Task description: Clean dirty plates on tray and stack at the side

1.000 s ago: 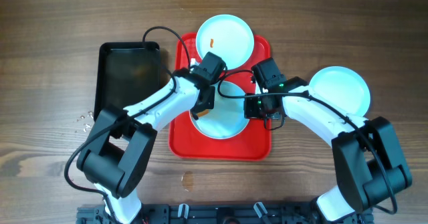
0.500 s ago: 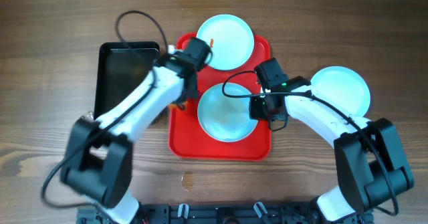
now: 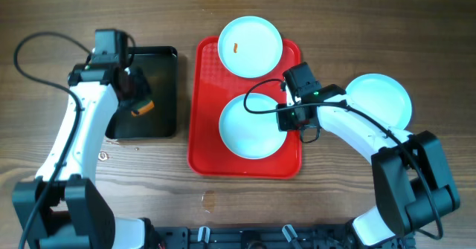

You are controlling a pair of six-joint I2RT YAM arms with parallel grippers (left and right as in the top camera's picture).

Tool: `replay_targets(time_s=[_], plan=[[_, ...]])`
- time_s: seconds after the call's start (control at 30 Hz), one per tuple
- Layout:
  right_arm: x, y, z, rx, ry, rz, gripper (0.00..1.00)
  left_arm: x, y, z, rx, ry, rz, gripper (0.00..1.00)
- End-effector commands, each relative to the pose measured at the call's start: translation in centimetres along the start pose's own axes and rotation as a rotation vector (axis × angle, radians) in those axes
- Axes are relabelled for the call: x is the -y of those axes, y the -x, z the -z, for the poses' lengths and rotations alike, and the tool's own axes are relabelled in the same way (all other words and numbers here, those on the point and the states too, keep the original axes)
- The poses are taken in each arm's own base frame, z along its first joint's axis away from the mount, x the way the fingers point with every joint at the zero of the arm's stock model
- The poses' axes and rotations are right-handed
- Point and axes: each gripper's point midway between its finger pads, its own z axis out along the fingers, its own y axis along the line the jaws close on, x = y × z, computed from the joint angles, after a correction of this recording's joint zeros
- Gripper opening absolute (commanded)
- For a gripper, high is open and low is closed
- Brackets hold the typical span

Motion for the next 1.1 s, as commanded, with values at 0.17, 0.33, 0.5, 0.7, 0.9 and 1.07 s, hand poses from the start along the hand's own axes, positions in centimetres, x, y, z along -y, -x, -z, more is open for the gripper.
replay_targets(time_s=[0.17,0.33,0.5,0.7,0.9,1.07], plan=[[-0.7,-0.4,0.0,-0.021,0.049,0.037,0.34,-1.2,-4.9,-7.0,-0.079,-0.052,0.003,0.04],[-0.7,-1.4,-0.6,-0.041,0.064,0.022,0.2,-1.4,-5.8,-8.9,-0.071,-0.056,-0.016,0.16],[-0.6,-0.8,-0.7,-0.011,0.06,0.025,0.04,-1.4,-5.8,-8.8,-0.067,-0.057,-0.016,0.04],[0.3,2.9,4.0,0.129,-0.067,0.072,0.04,-0.7,-5.0,-6.6,-0.037,-0.097,-0.019,0.04],[0.5,5.2,10.8,0.35,-0.251,0.146,0.04,-0.8,-5.0,-6.7,-0.033,-0.095,-0.018,0.22],[0.1,5.7,14.9,0.509,-0.447,0.201,0.04,-1.0,-5.8,-8.1,-0.062,-0.084,-0.019,0.18]])
